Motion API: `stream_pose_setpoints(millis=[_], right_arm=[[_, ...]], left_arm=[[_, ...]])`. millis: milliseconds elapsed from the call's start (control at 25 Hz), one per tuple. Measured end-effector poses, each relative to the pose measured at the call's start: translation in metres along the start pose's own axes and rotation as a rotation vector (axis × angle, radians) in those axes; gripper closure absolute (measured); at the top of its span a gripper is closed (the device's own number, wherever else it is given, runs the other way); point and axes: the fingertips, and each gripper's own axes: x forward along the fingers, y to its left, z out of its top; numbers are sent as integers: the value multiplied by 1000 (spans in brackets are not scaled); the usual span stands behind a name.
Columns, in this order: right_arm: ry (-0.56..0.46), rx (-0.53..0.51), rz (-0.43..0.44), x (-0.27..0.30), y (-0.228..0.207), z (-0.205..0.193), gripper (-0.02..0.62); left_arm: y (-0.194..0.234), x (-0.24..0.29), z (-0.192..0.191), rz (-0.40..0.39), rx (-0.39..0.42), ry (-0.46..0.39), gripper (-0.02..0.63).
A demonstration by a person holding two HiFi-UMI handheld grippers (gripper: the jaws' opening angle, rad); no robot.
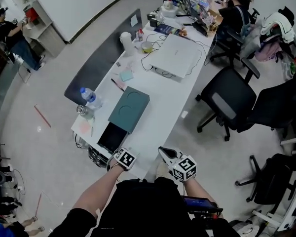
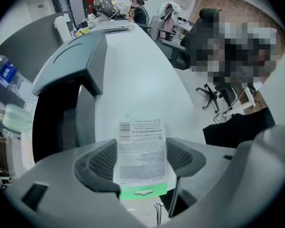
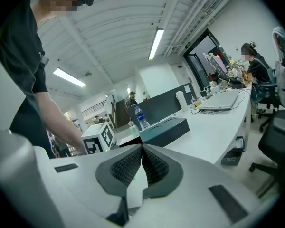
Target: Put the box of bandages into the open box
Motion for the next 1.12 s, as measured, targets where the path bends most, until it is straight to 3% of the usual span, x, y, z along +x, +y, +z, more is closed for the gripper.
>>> stream_pose_setpoints(millis=[200, 560, 800, 1000, 1120], right_arm=[[-4, -9, -2, 5, 4, 7, 568], [-4, -29, 4, 13, 12, 14, 568], [0, -32, 10, 21, 17, 13, 568], [-3, -40, 16, 26, 18, 17, 568], [-3, -43, 25, 32, 21, 18, 568]], left_arm=[[0, -9, -2, -18, 11, 3, 281], [-14, -30, 21, -110, 25, -122, 290], [-13, -45, 20, -113, 29, -144, 290], [1, -61, 20, -61, 24, -170, 290], [4, -75, 22, -80, 4, -202, 290]])
